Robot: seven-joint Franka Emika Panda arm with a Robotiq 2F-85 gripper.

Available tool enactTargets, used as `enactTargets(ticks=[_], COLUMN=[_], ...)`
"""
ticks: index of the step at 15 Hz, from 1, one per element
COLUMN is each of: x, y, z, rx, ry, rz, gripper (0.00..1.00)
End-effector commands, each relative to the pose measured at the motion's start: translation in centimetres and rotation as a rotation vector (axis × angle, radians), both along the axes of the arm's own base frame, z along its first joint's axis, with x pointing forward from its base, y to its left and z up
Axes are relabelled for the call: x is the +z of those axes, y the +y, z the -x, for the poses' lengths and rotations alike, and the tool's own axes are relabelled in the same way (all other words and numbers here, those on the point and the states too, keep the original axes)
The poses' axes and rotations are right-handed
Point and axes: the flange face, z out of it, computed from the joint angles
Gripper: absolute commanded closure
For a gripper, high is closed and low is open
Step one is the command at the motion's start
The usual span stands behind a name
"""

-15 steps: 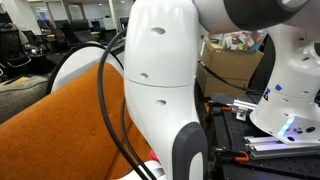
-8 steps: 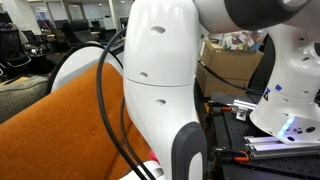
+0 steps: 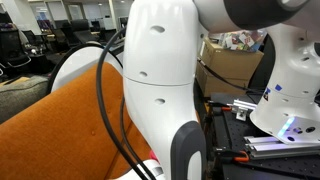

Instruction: Put the green lid on the clear bottle

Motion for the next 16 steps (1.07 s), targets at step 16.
enactTargets(ticks=[16], x=[0.0], y=[-2.2], z=[0.6], rx=[-0.061], ry=[0.002], rz=[0.026], gripper=[0.31])
